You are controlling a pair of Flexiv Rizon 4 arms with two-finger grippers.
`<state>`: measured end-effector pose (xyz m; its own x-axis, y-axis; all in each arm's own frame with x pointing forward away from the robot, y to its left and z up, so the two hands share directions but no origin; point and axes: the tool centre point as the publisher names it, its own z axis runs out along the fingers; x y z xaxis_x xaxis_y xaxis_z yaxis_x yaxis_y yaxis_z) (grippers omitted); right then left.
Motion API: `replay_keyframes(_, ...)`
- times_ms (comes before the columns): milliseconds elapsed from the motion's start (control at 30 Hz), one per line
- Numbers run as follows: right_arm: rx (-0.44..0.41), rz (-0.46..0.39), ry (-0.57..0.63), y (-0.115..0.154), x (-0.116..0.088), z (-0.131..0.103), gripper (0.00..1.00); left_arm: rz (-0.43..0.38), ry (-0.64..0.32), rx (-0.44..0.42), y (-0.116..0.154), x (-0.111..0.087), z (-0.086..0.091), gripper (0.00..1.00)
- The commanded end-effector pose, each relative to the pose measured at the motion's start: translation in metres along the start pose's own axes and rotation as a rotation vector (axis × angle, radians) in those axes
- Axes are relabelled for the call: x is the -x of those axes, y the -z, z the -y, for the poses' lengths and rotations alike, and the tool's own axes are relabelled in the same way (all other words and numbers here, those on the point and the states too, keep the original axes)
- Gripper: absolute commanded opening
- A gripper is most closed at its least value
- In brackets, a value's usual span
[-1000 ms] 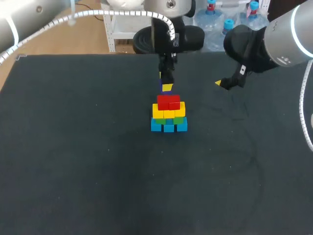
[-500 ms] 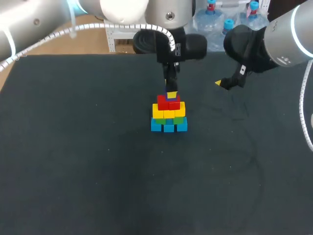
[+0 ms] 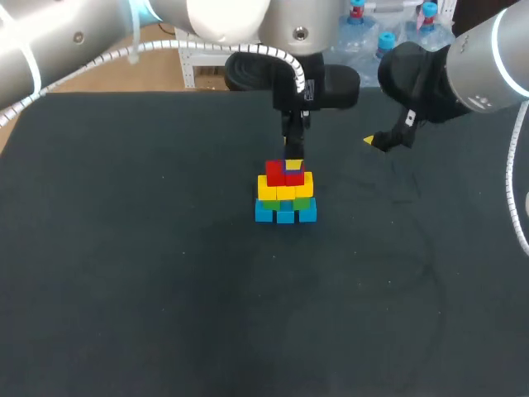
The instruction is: Place the blue cubes, place green cubes on the blue cubes, place the yellow cubes on the green cubes, then place the red cubes on the yellow cubes, and place purple cube on the red cubes.
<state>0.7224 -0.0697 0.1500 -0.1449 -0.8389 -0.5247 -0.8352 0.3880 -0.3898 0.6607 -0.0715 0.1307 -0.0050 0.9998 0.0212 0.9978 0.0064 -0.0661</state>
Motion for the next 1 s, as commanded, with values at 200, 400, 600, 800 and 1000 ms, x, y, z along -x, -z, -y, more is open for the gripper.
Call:
replay_keyframes(200, -0.016, 0.001, -0.002, 0.0001, -0.0009, -0.0035, 1.0, -0.016, 0.015, -0.01, -0.0042, -0.0035, -0.009, 0.0)
replay_keyframes(400, -0.016, 0.001, -0.002, 0.0001, -0.0009, -0.0035, 1.0, -0.018, 0.014, -0.007, -0.004, -0.0042, -0.0109, 0.0)
replay_keyframes(600, -0.016, 0.001, -0.002, 0.0001, -0.0009, -0.0035, 1.0, -0.016, 0.006, -0.01, -0.0057, -0.0026, -0.01, 0.0)
replay_keyframes(800, -0.016, 0.001, -0.002, 0.0001, -0.0009, -0.0035, 1.0, -0.023, 0.008, -0.016, -0.0085, -0.0042, -0.0105, 0.0)
replay_keyframes(1000, -0.016, 0.001, -0.002, 0.0001, -0.0009, -0.0035, 1.0, -0.021, 0.014, -0.017, -0.0079, -0.0059, -0.0114, 0.0)
